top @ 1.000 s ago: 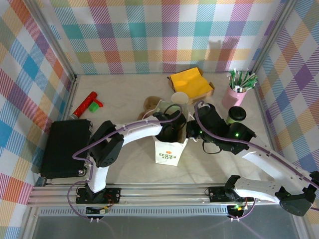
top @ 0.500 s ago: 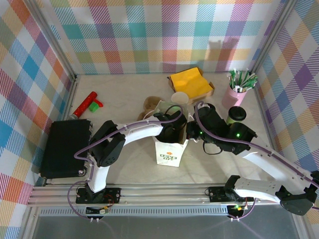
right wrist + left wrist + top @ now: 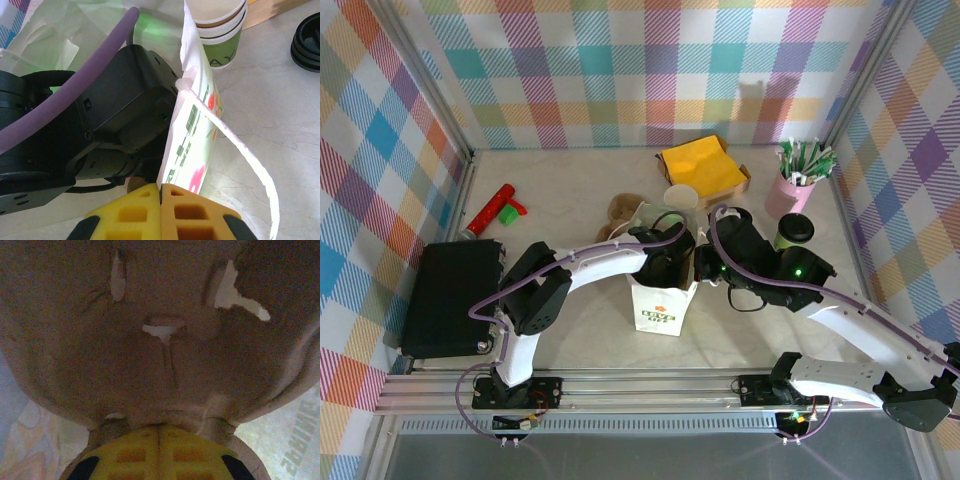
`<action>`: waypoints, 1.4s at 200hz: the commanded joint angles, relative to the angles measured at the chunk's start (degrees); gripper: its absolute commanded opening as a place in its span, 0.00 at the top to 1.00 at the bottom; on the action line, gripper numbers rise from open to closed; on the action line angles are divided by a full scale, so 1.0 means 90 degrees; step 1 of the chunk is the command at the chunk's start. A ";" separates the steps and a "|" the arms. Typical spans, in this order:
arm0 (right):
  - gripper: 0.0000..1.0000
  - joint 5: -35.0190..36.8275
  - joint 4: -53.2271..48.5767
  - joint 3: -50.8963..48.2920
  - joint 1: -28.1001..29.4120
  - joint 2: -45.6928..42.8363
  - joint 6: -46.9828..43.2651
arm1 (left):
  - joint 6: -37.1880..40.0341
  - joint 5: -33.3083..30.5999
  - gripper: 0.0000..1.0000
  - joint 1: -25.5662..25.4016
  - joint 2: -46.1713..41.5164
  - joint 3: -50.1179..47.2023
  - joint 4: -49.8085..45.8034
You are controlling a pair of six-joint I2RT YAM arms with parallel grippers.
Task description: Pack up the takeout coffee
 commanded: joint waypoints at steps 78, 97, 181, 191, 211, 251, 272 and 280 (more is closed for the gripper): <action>0.94 0.0172 0.0096 -0.0006 0.0045 0.0012 0.0107 | 0.0046 -0.0240 0.99 -0.0302 -0.0421 0.0576 -0.0843; 0.94 0.0181 0.0048 -0.0011 0.0045 0.0013 0.0139 | 0.0034 -0.0242 0.97 -0.0337 -0.0630 0.0628 -0.0890; 0.94 0.0199 -0.0248 0.0208 0.0045 0.0186 0.0266 | -0.0110 -0.0063 0.94 -0.0460 -0.1461 0.0631 -0.0856; 0.94 0.0201 -0.0270 0.0240 0.0045 0.0198 0.0276 | -0.0124 -0.0028 0.94 -0.0462 -0.1556 0.0635 -0.0830; 0.94 0.0211 -0.0297 0.0275 0.0045 0.0217 0.0276 | -0.0178 0.0057 0.93 -0.0462 -0.1730 0.0658 -0.0757; 0.88 0.0245 -0.0349 0.0367 0.0045 0.0242 0.0295 | -0.0255 0.0041 0.87 -0.0452 -0.2077 0.0822 -0.0794; 0.80 0.0335 -0.0374 0.0402 0.0045 0.0236 0.0296 | -0.0316 0.0071 0.82 -0.0457 -0.2242 0.0916 -0.0793; 0.77 0.0397 -0.0405 0.0429 0.0035 0.0247 0.0296 | -0.0369 -0.0111 0.80 -0.0457 -0.2301 0.1019 -0.0929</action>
